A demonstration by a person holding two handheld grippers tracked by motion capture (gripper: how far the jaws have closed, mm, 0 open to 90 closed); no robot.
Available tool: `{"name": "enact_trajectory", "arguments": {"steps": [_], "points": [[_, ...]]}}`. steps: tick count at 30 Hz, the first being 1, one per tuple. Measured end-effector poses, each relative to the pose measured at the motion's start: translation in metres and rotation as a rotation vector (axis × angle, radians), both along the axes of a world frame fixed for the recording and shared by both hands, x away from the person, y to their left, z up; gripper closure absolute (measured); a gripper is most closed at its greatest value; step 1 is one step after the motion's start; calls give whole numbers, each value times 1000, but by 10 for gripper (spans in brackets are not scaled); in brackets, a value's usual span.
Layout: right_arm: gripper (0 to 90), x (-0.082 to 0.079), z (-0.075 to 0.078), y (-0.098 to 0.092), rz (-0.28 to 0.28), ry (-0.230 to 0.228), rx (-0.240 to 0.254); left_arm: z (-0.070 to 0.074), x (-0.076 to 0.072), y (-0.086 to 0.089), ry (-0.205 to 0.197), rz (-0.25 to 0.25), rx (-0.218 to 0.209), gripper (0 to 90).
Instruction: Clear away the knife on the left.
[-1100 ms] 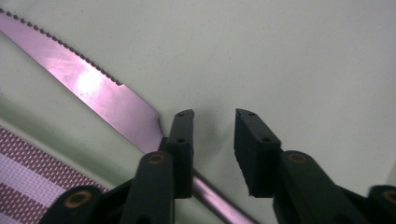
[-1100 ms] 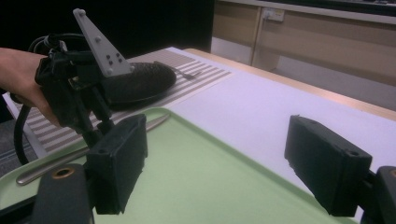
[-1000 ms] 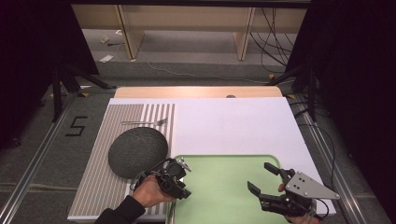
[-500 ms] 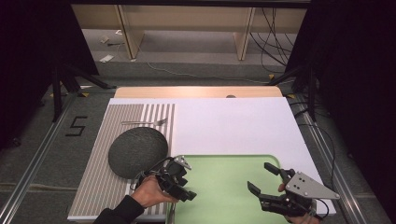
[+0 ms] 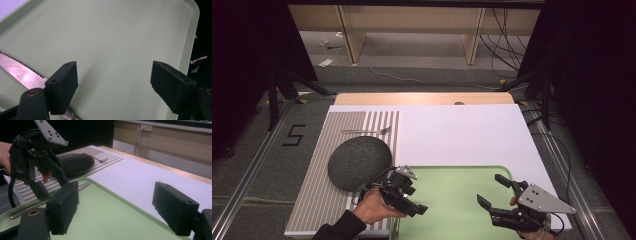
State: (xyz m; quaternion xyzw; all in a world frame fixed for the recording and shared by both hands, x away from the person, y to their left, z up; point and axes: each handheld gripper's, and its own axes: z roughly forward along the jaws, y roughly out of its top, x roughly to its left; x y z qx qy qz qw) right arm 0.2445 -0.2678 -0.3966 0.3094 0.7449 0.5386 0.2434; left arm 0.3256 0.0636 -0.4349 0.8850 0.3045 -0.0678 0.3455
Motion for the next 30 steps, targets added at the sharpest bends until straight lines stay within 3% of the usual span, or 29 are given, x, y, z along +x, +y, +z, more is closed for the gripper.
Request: {"name": "enact_trajectory", "arguments": {"steps": [5, 11, 18, 30], "points": [[220, 0, 0, 0, 0, -2, 0, 5, -2, 2, -39, 4, -33, 192], [220, 0, 0, 0, -1, -2, -1, 11, -5, 6, -106, 8, -112, 183], [220, 0, 0, 0, -1, -2, -2, 16, -8, 12, -157, 29, -182, 183], [220, 0, 0, 0, -1, -2, -2, 20, -13, 30, -244, 57, -252, 184]]}}
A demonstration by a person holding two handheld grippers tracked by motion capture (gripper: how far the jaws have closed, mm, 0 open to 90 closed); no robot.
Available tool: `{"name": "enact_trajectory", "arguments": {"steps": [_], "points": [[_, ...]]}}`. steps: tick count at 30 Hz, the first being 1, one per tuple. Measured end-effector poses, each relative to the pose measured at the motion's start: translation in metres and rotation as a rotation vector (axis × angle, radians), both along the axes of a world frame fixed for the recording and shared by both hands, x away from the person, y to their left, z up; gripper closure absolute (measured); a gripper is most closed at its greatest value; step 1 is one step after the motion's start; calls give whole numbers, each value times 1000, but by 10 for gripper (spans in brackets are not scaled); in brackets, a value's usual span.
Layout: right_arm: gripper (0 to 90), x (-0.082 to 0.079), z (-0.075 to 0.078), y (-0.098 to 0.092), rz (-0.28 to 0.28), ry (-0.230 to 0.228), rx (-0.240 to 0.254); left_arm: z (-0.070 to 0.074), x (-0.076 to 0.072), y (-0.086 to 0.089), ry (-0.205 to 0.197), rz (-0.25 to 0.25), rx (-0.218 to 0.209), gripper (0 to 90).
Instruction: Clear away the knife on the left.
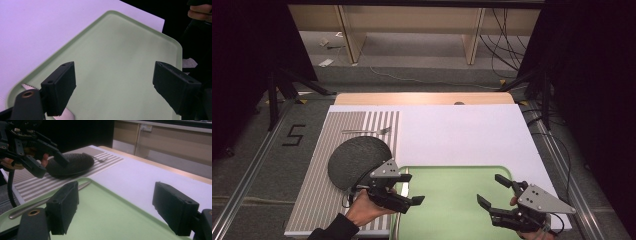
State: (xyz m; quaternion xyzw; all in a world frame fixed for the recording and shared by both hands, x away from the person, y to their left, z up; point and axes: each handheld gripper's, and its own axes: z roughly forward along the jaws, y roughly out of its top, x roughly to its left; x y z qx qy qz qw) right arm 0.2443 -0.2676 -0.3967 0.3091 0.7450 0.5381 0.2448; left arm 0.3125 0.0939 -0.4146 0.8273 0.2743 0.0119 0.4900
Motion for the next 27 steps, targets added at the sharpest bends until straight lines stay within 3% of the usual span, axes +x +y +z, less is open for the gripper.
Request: {"name": "enact_trajectory", "arguments": {"steps": [6, 27], "points": [[220, 0, 0, 0, 0, 2, 2, 0, -3, 7, -22, 10, -24, 184], [220, -1, 0, 0, -1, 1, -2, 0, -13, 20, -75, 42, -49, 184]]}}
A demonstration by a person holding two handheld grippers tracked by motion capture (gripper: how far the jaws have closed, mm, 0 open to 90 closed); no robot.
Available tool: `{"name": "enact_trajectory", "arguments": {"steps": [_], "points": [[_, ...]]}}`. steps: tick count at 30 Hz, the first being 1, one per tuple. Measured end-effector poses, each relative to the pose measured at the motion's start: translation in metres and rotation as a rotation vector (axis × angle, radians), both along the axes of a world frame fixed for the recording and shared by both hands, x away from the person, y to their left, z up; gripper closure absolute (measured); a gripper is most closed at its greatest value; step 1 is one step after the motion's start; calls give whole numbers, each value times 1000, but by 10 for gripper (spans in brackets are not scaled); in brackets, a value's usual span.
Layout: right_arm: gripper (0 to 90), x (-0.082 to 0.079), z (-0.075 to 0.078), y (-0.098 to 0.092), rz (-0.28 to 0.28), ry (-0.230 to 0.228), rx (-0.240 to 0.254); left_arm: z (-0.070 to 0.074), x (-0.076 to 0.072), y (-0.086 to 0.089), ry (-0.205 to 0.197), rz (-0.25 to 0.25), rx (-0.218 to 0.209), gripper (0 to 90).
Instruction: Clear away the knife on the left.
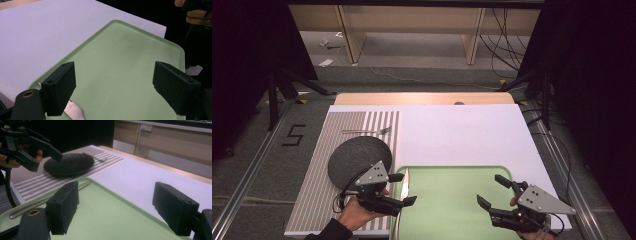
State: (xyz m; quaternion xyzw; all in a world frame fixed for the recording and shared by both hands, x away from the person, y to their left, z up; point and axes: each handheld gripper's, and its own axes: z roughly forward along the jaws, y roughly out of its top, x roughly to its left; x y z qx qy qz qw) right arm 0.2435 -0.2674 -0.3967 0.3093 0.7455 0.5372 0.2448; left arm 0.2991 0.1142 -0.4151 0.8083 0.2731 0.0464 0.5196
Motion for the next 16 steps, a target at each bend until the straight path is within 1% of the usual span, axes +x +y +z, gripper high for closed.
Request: {"name": "enact_trajectory", "arguments": {"steps": [3, 6, 8, 16], "points": [[220, 0, 0, 0, 0, 1, 1, -1, -1, 2, -5, 15, -5, 185], [220, 0, 0, 0, 0, 0, 0, -2, -2, 3, -4, 18, -2, 185], [220, 0, 0, 0, 0, -1, 0, -2, -2, 3, -3, 18, -8, 185], [220, 1, 0, 0, 2, -1, 1, -3, -1, 1, 3, 10, 1, 184]]}}
